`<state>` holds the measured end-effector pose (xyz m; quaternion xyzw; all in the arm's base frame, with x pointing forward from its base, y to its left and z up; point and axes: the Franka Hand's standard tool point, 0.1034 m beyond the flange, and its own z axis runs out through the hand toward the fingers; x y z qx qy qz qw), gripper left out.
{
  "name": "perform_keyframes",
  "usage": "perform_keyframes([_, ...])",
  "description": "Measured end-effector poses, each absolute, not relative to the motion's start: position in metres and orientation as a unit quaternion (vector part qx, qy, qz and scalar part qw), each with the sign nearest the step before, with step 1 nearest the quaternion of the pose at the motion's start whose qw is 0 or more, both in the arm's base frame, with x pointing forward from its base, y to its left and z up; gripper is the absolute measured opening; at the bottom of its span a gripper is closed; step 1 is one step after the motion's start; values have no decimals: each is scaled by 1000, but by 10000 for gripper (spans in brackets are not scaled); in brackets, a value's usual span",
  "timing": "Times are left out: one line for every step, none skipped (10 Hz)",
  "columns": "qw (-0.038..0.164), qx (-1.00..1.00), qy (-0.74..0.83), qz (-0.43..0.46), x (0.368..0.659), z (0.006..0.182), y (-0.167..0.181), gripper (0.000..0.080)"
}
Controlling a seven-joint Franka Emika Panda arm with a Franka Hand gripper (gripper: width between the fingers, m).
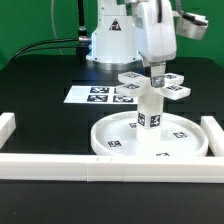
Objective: Assemble round table
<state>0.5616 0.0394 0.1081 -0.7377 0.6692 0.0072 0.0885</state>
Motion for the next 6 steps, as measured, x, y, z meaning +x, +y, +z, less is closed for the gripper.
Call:
perform_keyframes([88, -760, 643, 4, 561, 108, 40, 649])
perform_keyframes([76, -817, 571, 2, 560, 108, 42, 649])
perform_keyframes([71, -851, 520, -1, 563, 110, 43, 649])
perform_keyframes([67, -885, 460, -2, 566, 113, 45, 649])
perform_keyframes([63, -911, 407, 1, 569, 115, 49, 649])
perform_keyframes([63, -924, 377, -3, 571, 116, 50, 649])
